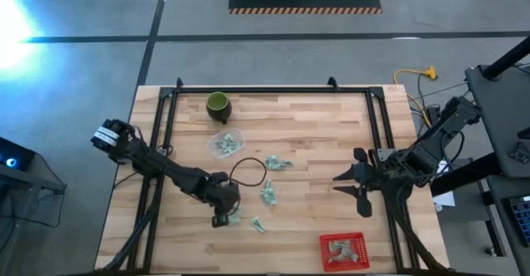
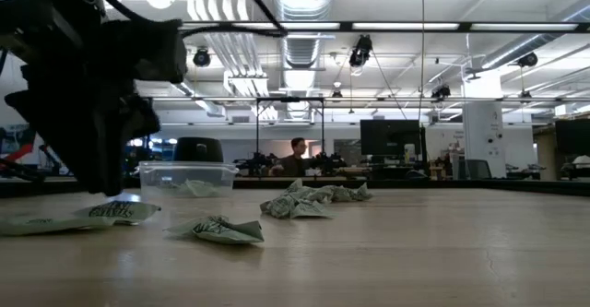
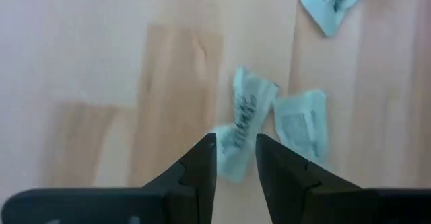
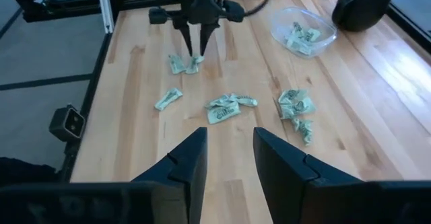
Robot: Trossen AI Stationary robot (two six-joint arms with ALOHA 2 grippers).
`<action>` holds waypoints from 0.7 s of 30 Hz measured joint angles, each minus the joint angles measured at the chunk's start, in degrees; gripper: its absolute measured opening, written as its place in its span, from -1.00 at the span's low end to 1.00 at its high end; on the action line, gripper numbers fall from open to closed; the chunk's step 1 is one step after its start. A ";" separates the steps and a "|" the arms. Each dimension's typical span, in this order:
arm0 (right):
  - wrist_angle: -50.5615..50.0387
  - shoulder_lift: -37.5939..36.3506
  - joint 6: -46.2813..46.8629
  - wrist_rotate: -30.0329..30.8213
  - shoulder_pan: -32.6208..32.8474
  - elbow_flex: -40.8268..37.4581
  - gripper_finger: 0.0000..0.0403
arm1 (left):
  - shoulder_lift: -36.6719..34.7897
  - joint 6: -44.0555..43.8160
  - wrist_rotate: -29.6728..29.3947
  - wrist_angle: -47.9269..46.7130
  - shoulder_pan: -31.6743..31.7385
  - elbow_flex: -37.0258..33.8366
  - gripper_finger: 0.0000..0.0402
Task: Pick and place items into bin
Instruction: Put the green stevia packet into the transparent bin
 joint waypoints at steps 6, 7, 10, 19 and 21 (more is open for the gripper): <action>-0.90 0.00 0.06 0.05 0.00 0.00 -0.47 | -0.04 10.98 -2.00 0.15 -0.38 1.93 -0.57; -0.90 0.00 0.08 0.05 0.00 0.00 -0.47 | -0.04 12.14 -1.96 0.10 -0.38 2.03 -0.56; -0.97 0.00 0.09 0.05 0.00 0.00 -0.49 | -0.04 14.23 -1.75 0.00 -0.36 2.01 -0.51; -1.05 0.04 -0.01 0.77 0.00 -0.25 -0.51 | 1.39 15.86 -1.54 0.01 -0.34 1.90 -0.10; -1.01 0.04 0.04 1.37 0.00 -0.29 -0.52 | 1.92 16.05 -1.54 0.49 -0.34 1.94 -0.03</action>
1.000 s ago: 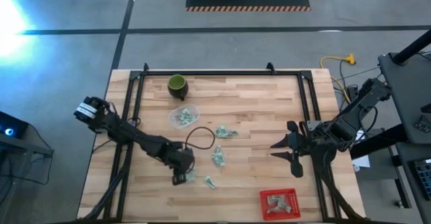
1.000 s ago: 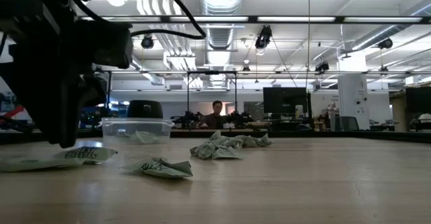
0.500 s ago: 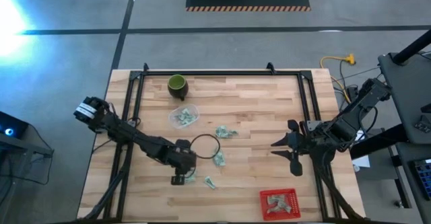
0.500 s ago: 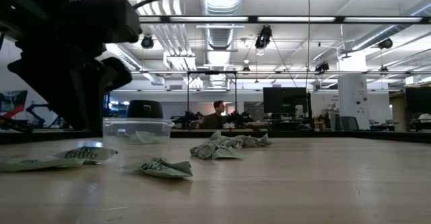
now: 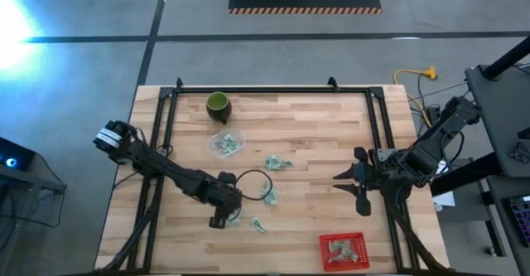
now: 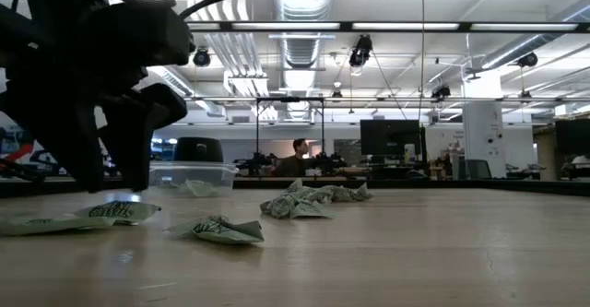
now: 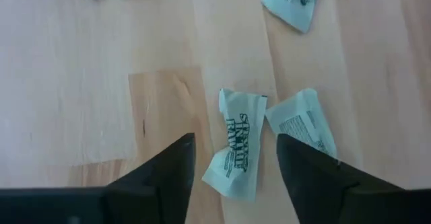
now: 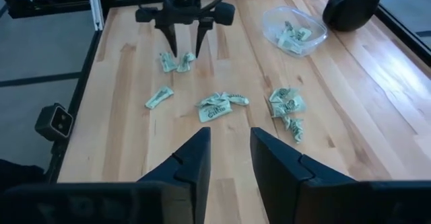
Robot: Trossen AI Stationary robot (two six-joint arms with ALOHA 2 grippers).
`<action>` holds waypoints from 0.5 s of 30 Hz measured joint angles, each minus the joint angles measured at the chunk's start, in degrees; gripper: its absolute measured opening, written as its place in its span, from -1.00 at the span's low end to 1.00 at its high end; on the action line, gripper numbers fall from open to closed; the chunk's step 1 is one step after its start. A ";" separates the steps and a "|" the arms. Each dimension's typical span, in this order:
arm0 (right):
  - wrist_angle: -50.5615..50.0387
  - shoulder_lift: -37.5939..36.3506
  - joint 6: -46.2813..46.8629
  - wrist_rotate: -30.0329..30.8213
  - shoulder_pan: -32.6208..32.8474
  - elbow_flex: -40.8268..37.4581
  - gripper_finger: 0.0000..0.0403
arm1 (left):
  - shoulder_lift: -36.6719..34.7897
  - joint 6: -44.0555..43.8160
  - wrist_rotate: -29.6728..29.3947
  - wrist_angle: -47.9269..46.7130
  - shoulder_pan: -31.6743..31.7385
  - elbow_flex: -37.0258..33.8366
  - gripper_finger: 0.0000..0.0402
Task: Pick and place items into bin
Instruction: Put the green stevia packet into the transparent bin
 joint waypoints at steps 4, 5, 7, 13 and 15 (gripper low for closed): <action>0.02 0.00 0.08 0.10 0.00 -0.04 -0.54 | 1.19 1.21 0.02 -0.01 0.00 0.03 0.01; 0.08 0.00 0.10 0.10 0.00 -0.04 -0.54 | 1.42 1.23 0.04 -0.07 0.00 0.03 0.01; 0.11 0.00 0.38 0.12 0.00 -0.04 -0.54 | 1.99 1.56 0.04 0.05 0.00 0.05 0.01; 0.20 0.00 0.94 0.13 0.00 -0.06 -0.54 | 4.34 4.12 0.04 0.06 -0.09 0.23 0.01; 0.20 0.00 1.43 0.14 0.00 -0.08 -0.55 | 4.82 4.15 -0.01 0.10 -0.13 0.25 0.01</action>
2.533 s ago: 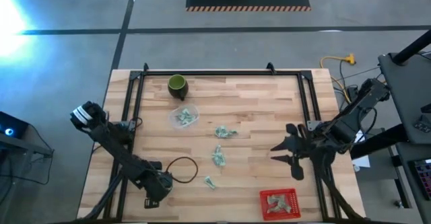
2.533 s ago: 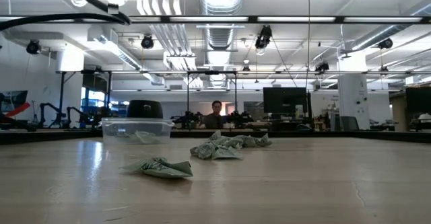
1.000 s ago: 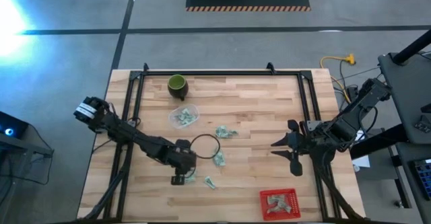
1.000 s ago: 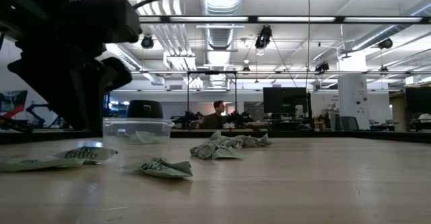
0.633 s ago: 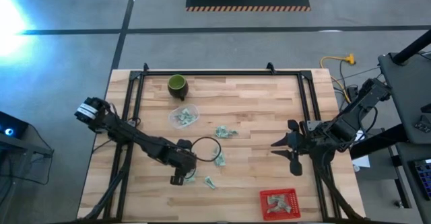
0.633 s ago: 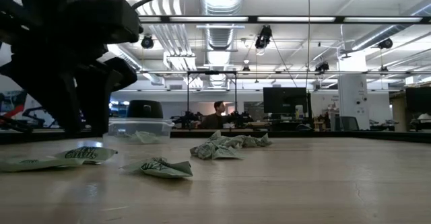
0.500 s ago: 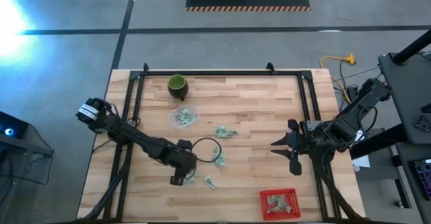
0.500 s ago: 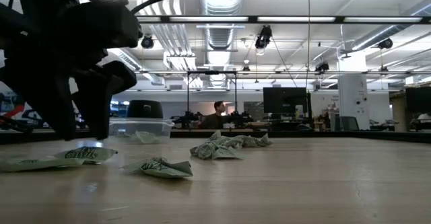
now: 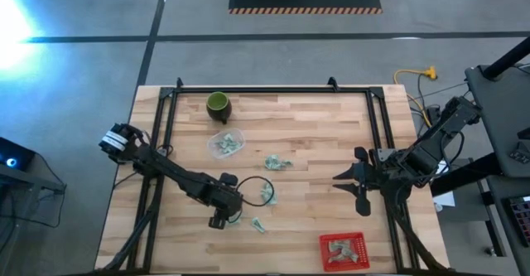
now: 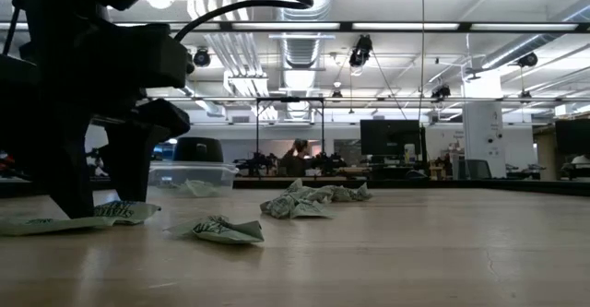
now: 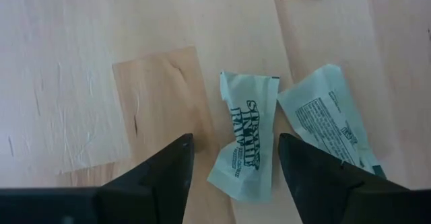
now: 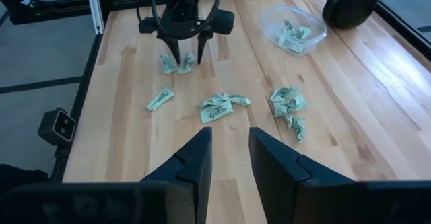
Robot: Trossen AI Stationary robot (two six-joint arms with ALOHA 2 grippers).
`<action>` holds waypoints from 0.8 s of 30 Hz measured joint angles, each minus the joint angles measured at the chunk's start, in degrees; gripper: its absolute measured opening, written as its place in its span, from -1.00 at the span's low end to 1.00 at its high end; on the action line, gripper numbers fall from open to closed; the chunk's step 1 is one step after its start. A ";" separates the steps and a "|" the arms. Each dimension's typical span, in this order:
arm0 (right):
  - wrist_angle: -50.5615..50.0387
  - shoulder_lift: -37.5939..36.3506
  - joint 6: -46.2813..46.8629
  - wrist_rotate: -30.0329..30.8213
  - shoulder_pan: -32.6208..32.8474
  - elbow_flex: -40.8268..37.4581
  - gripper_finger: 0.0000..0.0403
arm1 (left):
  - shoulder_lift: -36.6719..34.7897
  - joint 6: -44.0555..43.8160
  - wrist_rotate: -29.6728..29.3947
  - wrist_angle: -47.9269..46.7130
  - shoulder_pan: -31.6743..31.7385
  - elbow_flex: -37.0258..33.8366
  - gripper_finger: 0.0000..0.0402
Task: Pick and place items into bin
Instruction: Put the green stevia packet into the transparent bin
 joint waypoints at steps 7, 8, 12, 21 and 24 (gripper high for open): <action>0.09 0.00 0.18 0.00 0.00 -0.02 -0.57 | -0.24 -0.06 -0.73 -0.04 -0.04 -0.02 0.01; 0.09 0.00 0.16 0.00 0.00 -0.02 -0.57 | -0.24 -0.08 -0.80 -0.04 -0.04 -0.02 0.01; 0.07 0.00 0.01 0.00 0.00 -0.02 -0.56 | -0.24 -0.18 -0.93 -0.07 -0.04 -0.02 -0.01; 0.02 -0.01 -0.01 0.00 0.00 -0.02 -0.62 | -0.21 -0.33 -1.29 -0.15 -0.07 0.62 -0.46; 0.02 -0.02 -0.01 -0.01 0.00 -0.02 -0.64 | -0.16 -0.36 -1.47 -0.15 -0.04 0.85 -0.61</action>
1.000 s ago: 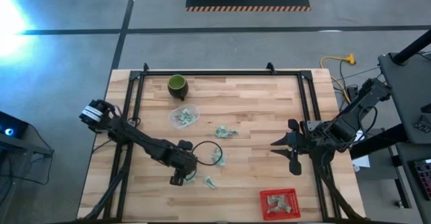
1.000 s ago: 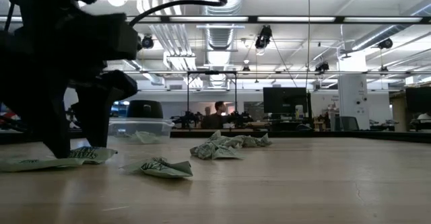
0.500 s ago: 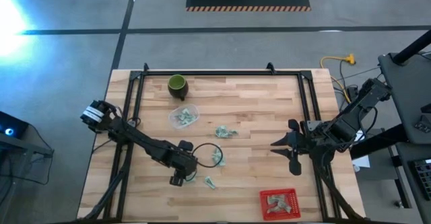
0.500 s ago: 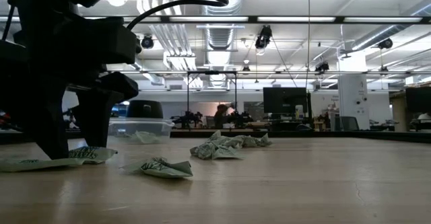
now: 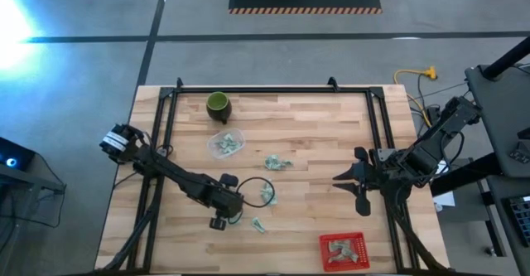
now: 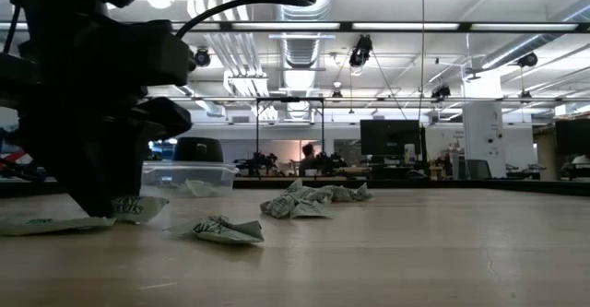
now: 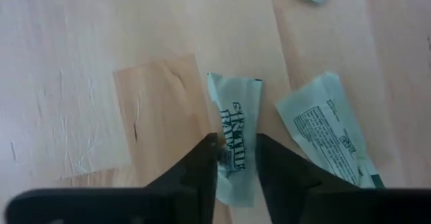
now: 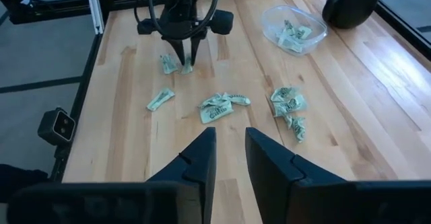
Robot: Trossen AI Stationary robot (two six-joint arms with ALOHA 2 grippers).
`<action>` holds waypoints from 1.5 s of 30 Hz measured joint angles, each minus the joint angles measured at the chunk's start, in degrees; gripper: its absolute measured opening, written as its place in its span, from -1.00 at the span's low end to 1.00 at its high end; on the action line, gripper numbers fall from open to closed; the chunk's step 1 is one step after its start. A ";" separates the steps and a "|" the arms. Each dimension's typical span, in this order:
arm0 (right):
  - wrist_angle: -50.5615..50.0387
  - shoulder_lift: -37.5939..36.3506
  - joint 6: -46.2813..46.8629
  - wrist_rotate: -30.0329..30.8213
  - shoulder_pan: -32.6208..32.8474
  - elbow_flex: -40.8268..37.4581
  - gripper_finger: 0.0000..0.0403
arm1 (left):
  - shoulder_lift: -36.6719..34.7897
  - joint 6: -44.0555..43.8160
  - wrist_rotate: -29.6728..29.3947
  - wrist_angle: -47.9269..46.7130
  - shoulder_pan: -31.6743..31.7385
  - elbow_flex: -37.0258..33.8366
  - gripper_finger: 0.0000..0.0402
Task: Pick and place items into bin
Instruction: Put the green stevia packet into the transparent bin
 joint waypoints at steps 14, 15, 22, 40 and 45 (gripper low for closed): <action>0.00 0.00 -0.02 0.01 0.00 -0.02 -0.66 | -2.10 -0.03 -1.95 -0.40 0.34 2.48 -0.98; 0.02 -0.02 -0.02 0.03 0.00 -0.02 -0.66 | -2.25 -0.04 -2.81 -0.59 0.44 3.05 -0.98; 0.02 -0.04 -0.01 0.12 0.00 -0.04 -0.66 | -5.04 0.04 -12.06 -6.62 1.72 5.82 -0.98; 0.28 -0.02 -0.44 2.37 -0.02 -0.04 -0.67 | -19.06 4.72 -27.21 -19.00 18.55 2.74 -0.98; 0.37 -0.02 -0.45 3.57 -0.02 -0.04 -0.64 | -18.62 8.24 -27.20 -18.97 24.34 2.22 -0.98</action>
